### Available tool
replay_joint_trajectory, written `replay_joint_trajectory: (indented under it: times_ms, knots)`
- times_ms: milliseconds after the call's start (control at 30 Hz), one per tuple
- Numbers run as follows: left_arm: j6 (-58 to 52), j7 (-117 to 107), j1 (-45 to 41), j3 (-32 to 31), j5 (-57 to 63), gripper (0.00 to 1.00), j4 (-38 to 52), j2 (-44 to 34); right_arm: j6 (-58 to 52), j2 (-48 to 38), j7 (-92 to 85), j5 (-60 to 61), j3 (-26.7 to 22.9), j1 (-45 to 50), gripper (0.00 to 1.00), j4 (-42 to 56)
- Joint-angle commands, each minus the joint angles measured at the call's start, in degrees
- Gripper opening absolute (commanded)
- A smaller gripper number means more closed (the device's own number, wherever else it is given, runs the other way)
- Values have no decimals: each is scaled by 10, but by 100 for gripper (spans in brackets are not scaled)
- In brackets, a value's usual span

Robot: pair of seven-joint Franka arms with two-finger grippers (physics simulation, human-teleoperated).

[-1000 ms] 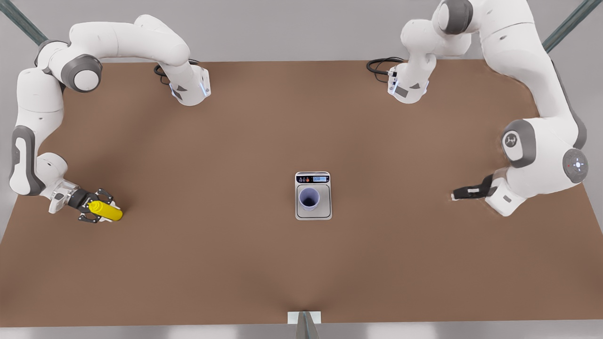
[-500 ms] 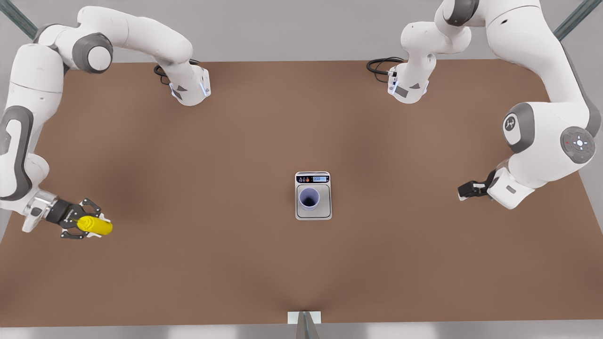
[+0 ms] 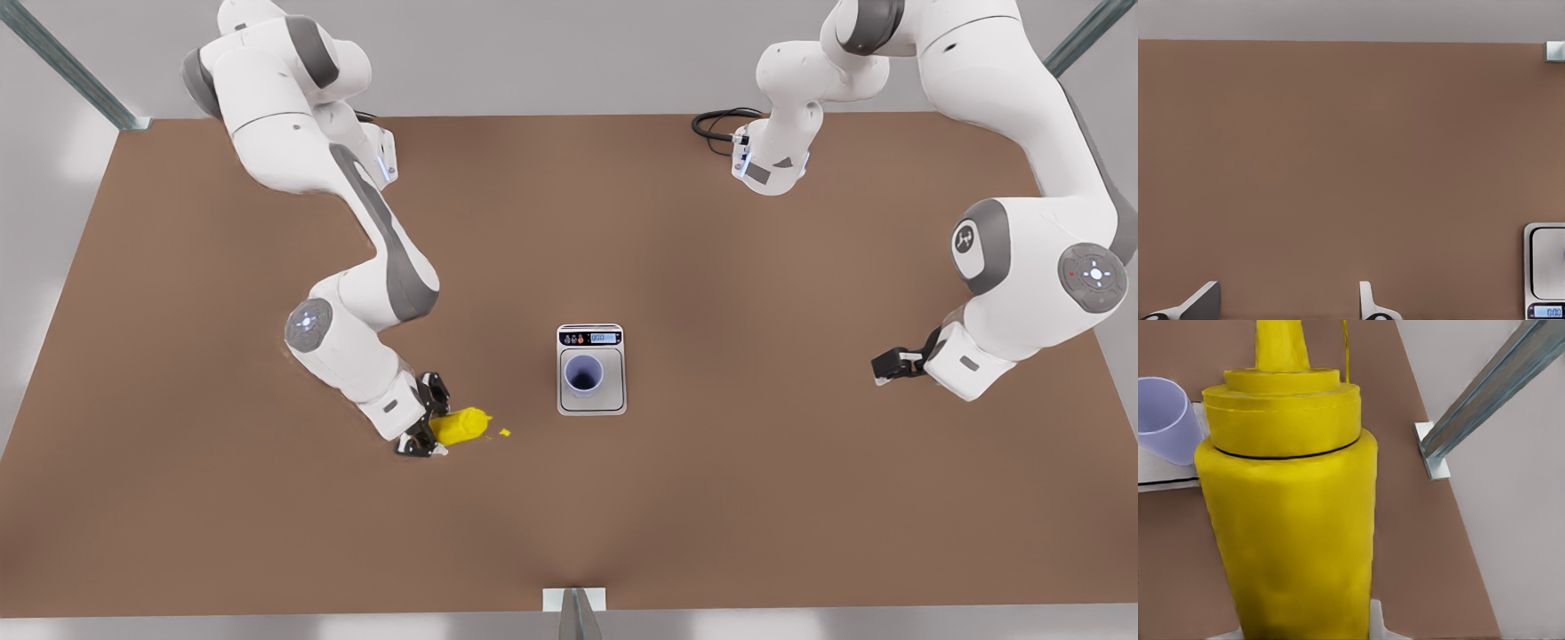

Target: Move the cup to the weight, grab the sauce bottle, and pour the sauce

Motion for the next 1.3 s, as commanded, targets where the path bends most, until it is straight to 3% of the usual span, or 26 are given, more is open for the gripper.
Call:
replay_joint_trajectory:
  times_ms: [0, 267, 400, 567, 1267]
  knots:
    - [0, -1, 0, 0, 1, 100, 0, 0, 0, 0, 26, -22, 0, 8, 55, 3]
    - [1, -1, -1, 0, 0, 100, 0, 0, -37, -19, 265, -271, -1, 141, 55, 10]
    - [2, -1, -1, 0, 0, 100, 0, 1, -178, -19, 381, -473, 0, 212, 55, 18]
    - [2, -1, -1, -1, -1, 100, 0, 1, -274, 5, 498, -658, 1, 252, 55, 15]
    - [1, -1, -2, -4, 1, 100, 12, 6, -335, 86, 544, -750, 0, 285, 56, 3]
